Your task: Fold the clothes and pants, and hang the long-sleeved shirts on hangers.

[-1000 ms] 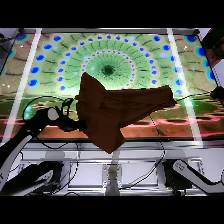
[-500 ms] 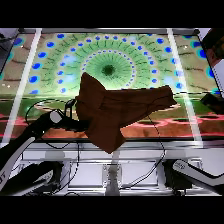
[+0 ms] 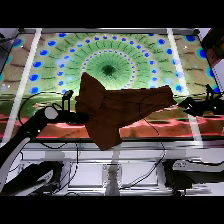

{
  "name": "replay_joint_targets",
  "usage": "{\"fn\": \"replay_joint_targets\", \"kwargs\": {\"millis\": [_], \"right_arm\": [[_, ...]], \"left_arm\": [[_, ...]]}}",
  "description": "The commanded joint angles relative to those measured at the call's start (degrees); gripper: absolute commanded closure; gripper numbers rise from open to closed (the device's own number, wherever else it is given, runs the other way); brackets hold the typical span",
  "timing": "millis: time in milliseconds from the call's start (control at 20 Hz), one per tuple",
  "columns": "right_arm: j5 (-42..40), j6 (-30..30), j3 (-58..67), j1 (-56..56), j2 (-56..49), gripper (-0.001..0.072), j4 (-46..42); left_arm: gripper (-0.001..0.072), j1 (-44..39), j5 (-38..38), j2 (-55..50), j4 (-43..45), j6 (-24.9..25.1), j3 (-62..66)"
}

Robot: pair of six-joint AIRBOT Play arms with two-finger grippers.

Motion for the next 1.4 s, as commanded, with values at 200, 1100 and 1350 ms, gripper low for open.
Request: {"fn": "replay_joint_targets", "kwargs": {"millis": [200, 1100, 1350], "right_arm": [[-7.5, -0.5, 0.0, 0.4, -3.4, 0.0263, 5.0], [-0.5, -0.6, 11.4, 6.4, -3.1, 0.0703, 7.5], [8.3, -1.6, 19.1, 4.3, 12.6, 0.0702, 6.8]], "left_arm": [[0.0683, 0.1, 0.0, 1.5, 0.0, 0.4, 1.0], [0.0685, 2.1, -4.2, 4.3, 0.0, 0.4, 9.0], [0.0686, 14.2, -16.1, 10.8, 0.1, 0.4, 28.5]]}}
